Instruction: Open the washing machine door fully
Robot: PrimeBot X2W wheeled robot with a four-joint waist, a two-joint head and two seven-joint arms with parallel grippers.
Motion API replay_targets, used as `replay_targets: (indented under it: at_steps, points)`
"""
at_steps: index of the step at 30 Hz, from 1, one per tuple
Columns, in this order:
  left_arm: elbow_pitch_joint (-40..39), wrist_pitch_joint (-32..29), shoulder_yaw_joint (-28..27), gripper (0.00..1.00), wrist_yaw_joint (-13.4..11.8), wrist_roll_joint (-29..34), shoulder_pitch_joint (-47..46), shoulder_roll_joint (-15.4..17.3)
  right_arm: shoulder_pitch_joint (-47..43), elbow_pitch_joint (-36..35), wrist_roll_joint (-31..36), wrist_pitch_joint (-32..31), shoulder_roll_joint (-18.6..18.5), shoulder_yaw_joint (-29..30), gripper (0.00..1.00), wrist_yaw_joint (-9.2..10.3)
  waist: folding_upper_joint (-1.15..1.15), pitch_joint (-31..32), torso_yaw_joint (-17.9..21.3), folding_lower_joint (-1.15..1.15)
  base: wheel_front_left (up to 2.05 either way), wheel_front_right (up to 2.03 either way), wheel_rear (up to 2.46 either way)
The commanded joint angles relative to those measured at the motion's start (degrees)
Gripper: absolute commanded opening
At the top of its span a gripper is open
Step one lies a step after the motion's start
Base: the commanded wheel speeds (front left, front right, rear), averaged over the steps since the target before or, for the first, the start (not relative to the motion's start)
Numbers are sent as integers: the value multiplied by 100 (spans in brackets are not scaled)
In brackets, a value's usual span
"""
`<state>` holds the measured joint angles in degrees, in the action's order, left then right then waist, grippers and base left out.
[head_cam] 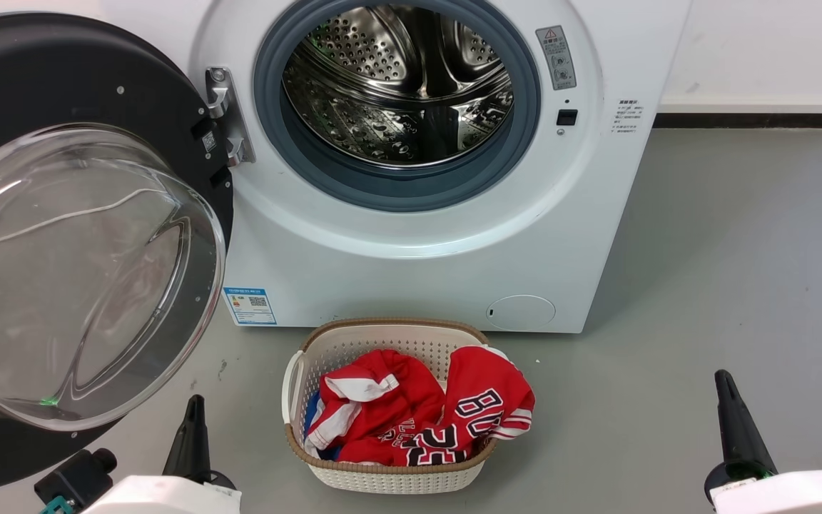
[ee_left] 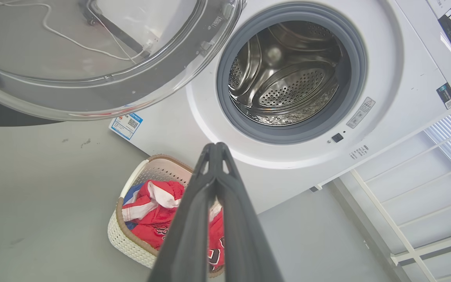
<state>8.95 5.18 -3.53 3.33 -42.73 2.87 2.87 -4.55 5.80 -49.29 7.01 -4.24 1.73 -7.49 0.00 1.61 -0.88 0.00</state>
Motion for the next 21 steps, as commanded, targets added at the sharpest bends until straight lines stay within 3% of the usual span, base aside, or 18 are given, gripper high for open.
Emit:
replay_targets:
  at_steps: [1,21]
  points:
    - [-35,-42,-20,0,29,-220,-185,4,193,-18,-224,-42,-50,15,0,-1,0,-3,1,0,0,0,0]
    - [126,-386,-112,0,150,-1634,-419,3,456,228,-1524,-364,-64,64,0,-1,0,-43,21,0,0,0,0]
